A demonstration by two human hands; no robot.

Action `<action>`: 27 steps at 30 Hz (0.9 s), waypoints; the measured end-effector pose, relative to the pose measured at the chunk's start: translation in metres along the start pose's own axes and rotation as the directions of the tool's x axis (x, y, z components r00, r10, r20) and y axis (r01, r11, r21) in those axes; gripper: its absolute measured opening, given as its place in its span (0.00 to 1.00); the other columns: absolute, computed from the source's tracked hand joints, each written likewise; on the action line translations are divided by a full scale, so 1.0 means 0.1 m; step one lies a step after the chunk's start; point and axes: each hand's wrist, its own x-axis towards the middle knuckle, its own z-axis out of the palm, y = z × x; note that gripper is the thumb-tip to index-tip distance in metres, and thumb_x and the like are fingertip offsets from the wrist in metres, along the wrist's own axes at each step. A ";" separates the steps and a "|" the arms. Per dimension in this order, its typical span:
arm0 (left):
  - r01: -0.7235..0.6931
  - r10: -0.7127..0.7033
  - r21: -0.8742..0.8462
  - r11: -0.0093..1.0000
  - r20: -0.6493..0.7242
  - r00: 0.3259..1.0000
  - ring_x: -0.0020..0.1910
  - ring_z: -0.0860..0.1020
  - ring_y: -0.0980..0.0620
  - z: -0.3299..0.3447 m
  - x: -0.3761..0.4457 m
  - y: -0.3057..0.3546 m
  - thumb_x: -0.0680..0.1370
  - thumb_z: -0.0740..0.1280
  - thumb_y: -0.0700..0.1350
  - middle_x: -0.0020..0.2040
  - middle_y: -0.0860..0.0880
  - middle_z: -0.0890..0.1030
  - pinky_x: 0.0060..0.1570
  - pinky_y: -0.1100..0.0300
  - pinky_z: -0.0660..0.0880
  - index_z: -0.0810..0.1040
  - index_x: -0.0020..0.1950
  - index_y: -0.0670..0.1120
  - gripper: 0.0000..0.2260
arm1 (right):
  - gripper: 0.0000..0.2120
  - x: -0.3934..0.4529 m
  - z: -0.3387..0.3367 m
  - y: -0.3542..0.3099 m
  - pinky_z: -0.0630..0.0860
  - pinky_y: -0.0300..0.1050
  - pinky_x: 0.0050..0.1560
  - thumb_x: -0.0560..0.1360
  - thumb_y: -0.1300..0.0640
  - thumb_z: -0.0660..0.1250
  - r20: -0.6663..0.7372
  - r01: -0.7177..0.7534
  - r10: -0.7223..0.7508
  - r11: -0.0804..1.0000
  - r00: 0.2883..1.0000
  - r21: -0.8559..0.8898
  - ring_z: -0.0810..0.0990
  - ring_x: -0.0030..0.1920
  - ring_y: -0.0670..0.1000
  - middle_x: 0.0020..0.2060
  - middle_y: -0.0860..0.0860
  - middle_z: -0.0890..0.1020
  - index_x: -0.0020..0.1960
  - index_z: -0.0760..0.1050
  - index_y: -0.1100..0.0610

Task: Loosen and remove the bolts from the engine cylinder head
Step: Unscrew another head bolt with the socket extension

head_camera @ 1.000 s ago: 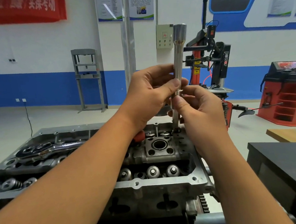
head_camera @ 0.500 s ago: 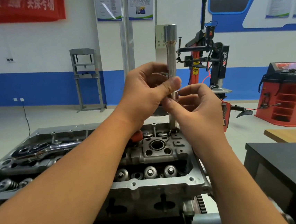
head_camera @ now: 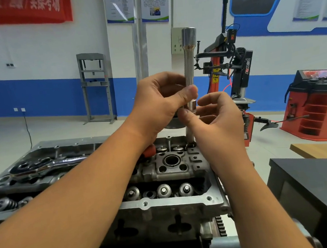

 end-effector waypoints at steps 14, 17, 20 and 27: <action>0.006 -0.007 -0.032 0.999 -0.053 0.999 0.33 0.81 0.58 0.00 0.01 -0.01 0.70 0.79 0.45 0.40 0.48 0.84 0.30 0.69 0.73 0.81 0.47 0.44 0.11 | 0.11 0.01 -0.01 0.01 0.77 0.34 0.37 0.72 0.50 0.80 0.002 0.000 0.000 1.000 1.000 -0.015 0.82 0.37 0.41 0.37 0.44 0.84 0.45 0.78 0.48; 0.045 -0.046 -0.055 0.997 -0.027 0.999 0.33 0.78 0.55 -0.02 0.02 -0.01 0.75 0.76 0.45 0.42 0.46 0.85 0.29 0.68 0.72 0.82 0.49 0.44 0.07 | 0.08 0.01 0.01 0.01 0.82 0.42 0.40 0.75 0.52 0.78 -0.003 -0.009 0.009 0.999 1.000 -0.044 0.85 0.39 0.45 0.38 0.46 0.85 0.45 0.79 0.49; 0.121 -0.111 -0.104 0.987 0.093 0.989 0.39 0.73 0.44 -0.02 0.02 0.00 0.85 0.65 0.42 0.48 0.45 0.88 0.30 0.64 0.68 0.83 0.58 0.44 0.07 | 0.07 0.01 0.02 0.02 0.84 0.51 0.43 0.78 0.55 0.74 -0.004 -0.025 0.025 1.000 1.000 -0.011 0.86 0.40 0.47 0.39 0.47 0.86 0.46 0.77 0.47; 0.001 0.000 -0.051 0.999 0.012 1.000 0.40 0.86 0.51 -0.02 0.00 0.01 0.75 0.75 0.40 0.45 0.42 0.87 0.35 0.64 0.80 0.83 0.53 0.41 0.08 | 0.10 0.01 0.00 0.03 0.81 0.42 0.39 0.72 0.47 0.79 -0.007 -0.041 0.041 0.995 0.999 -0.089 0.84 0.36 0.45 0.37 0.43 0.85 0.44 0.79 0.47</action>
